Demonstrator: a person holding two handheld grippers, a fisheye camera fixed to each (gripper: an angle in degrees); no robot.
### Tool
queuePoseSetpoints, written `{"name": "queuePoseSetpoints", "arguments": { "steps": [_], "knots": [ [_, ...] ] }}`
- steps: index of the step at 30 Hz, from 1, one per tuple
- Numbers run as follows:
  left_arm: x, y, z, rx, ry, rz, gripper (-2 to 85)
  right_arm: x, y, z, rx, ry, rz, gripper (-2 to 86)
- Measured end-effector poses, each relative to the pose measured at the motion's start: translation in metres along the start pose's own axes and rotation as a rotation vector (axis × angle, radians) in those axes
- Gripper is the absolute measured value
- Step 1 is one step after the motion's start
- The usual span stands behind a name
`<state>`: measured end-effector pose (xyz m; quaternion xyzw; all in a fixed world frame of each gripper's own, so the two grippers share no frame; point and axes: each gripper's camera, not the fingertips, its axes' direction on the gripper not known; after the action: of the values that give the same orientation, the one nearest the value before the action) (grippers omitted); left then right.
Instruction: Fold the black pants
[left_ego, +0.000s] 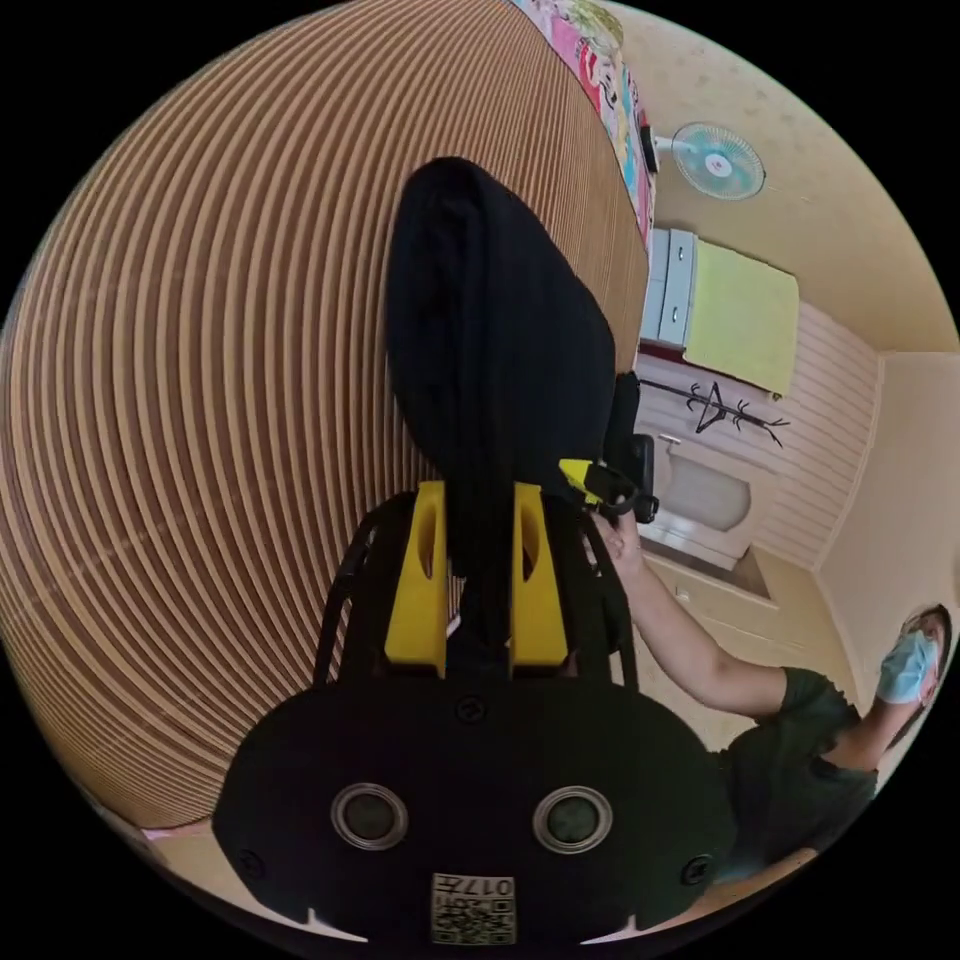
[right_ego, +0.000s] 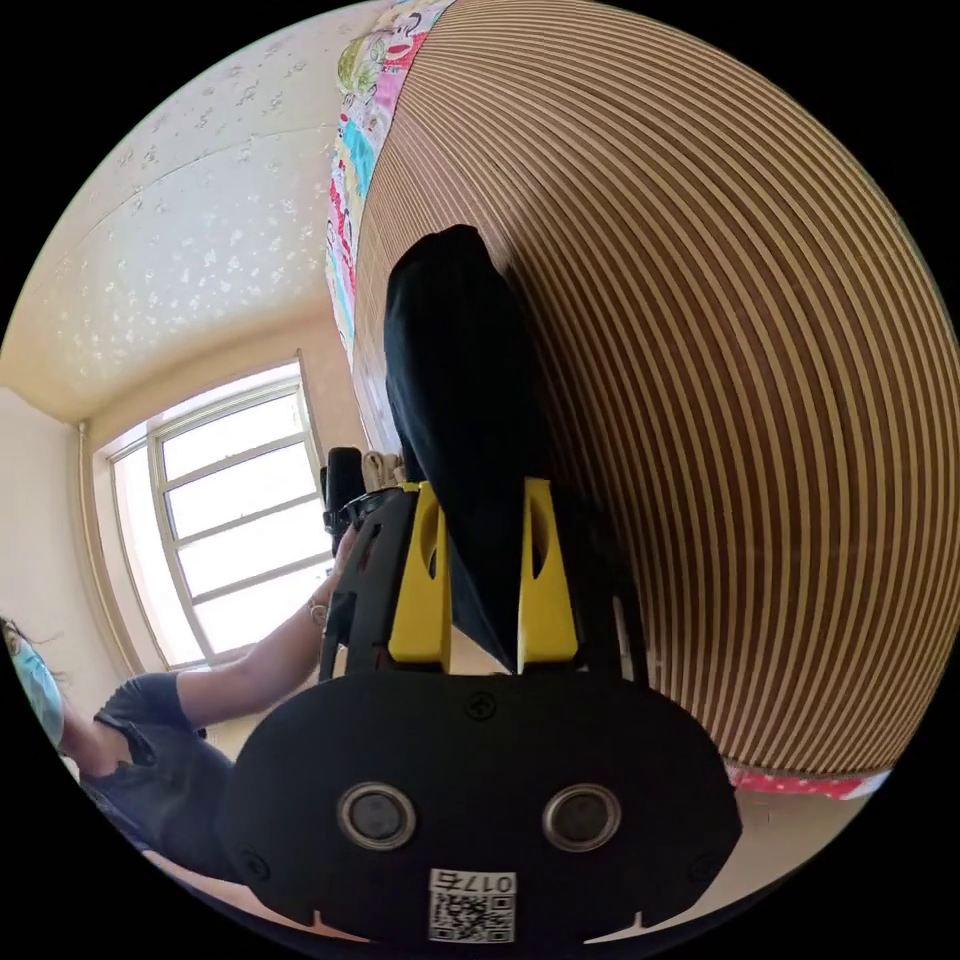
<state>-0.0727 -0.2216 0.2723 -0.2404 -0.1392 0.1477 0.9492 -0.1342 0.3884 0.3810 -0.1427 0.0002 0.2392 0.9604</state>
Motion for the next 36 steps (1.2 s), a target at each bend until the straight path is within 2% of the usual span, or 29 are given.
{"name": "queuePoseSetpoints", "arguments": {
  "steps": [4, 9, 16, 19, 21, 23, 27, 30, 32, 33, 35, 36],
  "knots": [
    [0.034, 0.042, 0.077, -0.205, 0.023, -0.002, 9.7, 0.018, 0.071, -0.041, -0.061, 0.03, 0.016, 9.9],
    [0.113, 0.037, 0.18, -0.255, 0.159, -0.001, 9.6, 0.04, 0.142, -0.184, 0.034, 0.075, 0.045, 8.4],
    [0.326, -0.083, 0.309, -0.181, 0.226, 0.231, 9.9, 0.008, 0.161, -0.423, 0.301, 0.211, -0.05, 7.9],
    [0.415, -0.135, 0.361, -0.149, 0.269, 0.293, 10.0, -0.027, 0.155, -0.522, 0.401, 0.375, -0.131, 8.8],
    [0.462, -0.159, 0.388, -0.13, 0.22, 0.357, 10.5, -0.035, 0.144, -0.584, 0.486, 0.481, -0.083, 10.4],
    [0.498, -0.182, 0.421, -0.136, 0.059, 0.405, 10.6, -0.026, 0.133, -0.611, 0.531, 0.573, 0.032, 11.6],
    [0.467, -0.182, 0.468, -0.387, 0.086, 0.324, 5.3, 0.018, 0.111, -0.606, 0.558, 0.872, 0.417, 10.2],
    [0.396, -0.142, 0.456, -0.47, -0.102, 0.298, 4.9, 0.061, 0.105, -0.557, 0.501, 1.011, 0.62, 4.9],
    [0.303, -0.099, 0.412, -0.54, -0.307, 0.181, 5.1, 0.087, 0.107, -0.523, 0.442, 1.037, 0.683, 2.9],
    [0.277, -0.088, 0.395, -0.554, -0.341, 0.132, 5.1, 0.101, 0.112, -0.504, 0.421, 1.051, 0.728, 2.0],
    [0.173, -0.034, 0.299, -0.553, -0.439, -0.114, 4.9, 0.124, 0.129, -0.479, 0.39, 1.048, 0.844, 1.2],
    [0.151, -0.02, 0.27, -0.538, -0.464, -0.174, 4.8, 0.137, 0.147, -0.461, 0.401, 1.009, 0.898, 0.9]
  ]
}}
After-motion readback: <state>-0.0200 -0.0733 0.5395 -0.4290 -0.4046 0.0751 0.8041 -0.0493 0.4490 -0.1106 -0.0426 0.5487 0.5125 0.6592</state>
